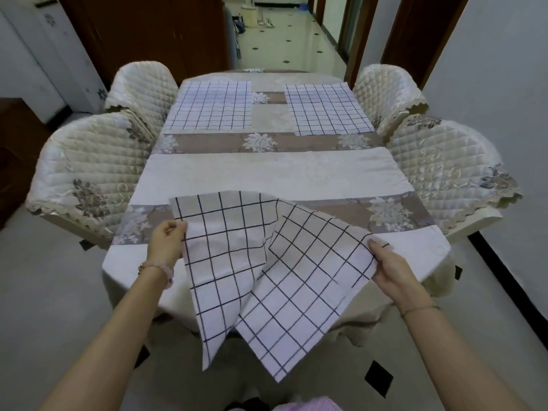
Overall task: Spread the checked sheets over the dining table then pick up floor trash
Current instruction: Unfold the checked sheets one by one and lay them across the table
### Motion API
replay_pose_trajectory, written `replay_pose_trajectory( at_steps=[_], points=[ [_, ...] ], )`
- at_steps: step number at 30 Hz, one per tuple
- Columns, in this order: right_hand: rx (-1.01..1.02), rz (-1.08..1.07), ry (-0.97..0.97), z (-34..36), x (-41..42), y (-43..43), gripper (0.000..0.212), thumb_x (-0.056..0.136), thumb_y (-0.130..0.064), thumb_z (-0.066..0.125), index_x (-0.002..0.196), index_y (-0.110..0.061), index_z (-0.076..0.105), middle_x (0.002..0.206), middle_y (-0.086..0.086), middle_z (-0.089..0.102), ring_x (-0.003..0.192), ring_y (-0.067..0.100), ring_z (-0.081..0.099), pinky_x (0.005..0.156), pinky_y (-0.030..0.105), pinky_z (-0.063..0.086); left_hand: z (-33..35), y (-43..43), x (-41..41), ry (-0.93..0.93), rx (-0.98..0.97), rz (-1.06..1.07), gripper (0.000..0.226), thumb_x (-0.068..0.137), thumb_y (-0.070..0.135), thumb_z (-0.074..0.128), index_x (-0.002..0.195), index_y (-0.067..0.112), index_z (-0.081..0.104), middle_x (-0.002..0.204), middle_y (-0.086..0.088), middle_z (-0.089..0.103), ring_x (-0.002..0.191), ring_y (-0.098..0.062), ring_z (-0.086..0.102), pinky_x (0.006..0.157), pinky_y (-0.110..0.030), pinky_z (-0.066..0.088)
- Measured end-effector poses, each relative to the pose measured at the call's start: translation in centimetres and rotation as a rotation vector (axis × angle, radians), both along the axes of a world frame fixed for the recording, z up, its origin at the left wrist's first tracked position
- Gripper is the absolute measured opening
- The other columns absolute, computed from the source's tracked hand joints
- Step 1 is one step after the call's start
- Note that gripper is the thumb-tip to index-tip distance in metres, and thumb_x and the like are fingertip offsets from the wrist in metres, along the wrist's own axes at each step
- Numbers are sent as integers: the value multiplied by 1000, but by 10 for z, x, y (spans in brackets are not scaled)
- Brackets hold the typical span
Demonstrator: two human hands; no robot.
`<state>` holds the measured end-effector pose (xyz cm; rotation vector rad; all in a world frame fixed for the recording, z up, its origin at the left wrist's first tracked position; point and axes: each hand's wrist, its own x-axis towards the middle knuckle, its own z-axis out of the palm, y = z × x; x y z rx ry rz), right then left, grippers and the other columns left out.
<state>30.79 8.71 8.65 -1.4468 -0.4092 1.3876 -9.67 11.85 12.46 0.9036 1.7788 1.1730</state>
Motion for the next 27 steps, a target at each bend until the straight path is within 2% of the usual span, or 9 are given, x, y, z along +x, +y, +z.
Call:
replay_pose_trajectory(
  at_steps=[3, 5, 8, 11, 13, 15, 18, 22, 27],
  points=[
    [-21, 33, -163, -2, 4, 28, 32, 89, -18, 61, 111, 5, 61, 111, 25, 66, 94, 30, 65, 81, 37, 54, 5, 14, -20, 95, 5, 36, 12, 94, 9, 47, 99, 9, 57, 73, -4, 54, 70, -23, 50, 53, -26, 42],
    [-44, 59, -308, 0, 2, 44, 32, 87, -18, 63, 102, 10, 62, 98, 32, 63, 87, 37, 63, 77, 37, 50, 4, 21, -29, 128, -3, 40, 24, 92, -4, 41, 106, 13, 53, 80, -1, 57, 66, -19, 51, 49, -20, 47],
    [-38, 140, -428, 4, -4, 65, 37, 89, -20, 62, 94, 17, 58, 82, 17, 55, 98, 45, 59, 79, 35, 44, -7, 36, -46, 199, -57, 1, 27, 91, -5, 44, 112, -1, 59, 106, -17, 64, 80, -26, 56, 69, -33, 51],
    [-52, 212, -503, 1, -9, 80, 28, 89, -22, 63, 67, -9, 53, 64, -2, 60, 78, 28, 56, 79, 39, 48, -18, 46, -55, 228, -106, -22, 15, 92, 3, 50, 96, -6, 61, 85, -9, 57, 84, -22, 47, 68, -33, 42],
    [-75, 229, -556, -7, -10, 88, 24, 87, -25, 65, 74, -5, 62, 75, 12, 66, 80, 32, 61, 83, 44, 51, -28, 49, -57, 234, -136, -50, 15, 93, 11, 53, 81, 2, 58, 76, -9, 51, 82, -21, 45, 64, -27, 35],
    [-98, 235, -559, -14, -11, 89, 25, 88, -25, 63, 80, -1, 66, 83, 16, 67, 85, 31, 62, 86, 44, 51, -41, 49, -59, 225, -197, -69, 20, 93, 16, 54, 78, 3, 60, 84, -11, 55, 88, -23, 49, 76, -28, 35],
    [-171, 257, -572, -26, -9, 82, 31, 87, -33, 62, 91, -3, 69, 91, 13, 68, 84, 29, 62, 89, 47, 51, -58, 46, -64, 194, -282, -8, 28, 92, 23, 56, 103, -2, 64, 102, -12, 59, 97, -25, 51, 84, -30, 35],
    [-171, 219, -458, -19, -10, 58, 18, 90, -22, 59, 93, -6, 67, 81, 14, 61, 69, 24, 52, 65, 30, 46, -70, 37, -71, 193, -333, 65, 35, 90, 29, 57, 113, 2, 63, 122, -16, 60, 114, -34, 52, 90, -37, 41],
    [-204, 277, -461, -16, -15, 17, 20, 85, -15, 67, 102, -7, 62, 81, 10, 67, 69, 20, 61, 62, 26, 48, -75, 22, -81, 144, -371, 168, 34, 90, 30, 57, 112, 5, 63, 121, -15, 60, 95, -29, 49, 67, -30, 42]
  ],
)
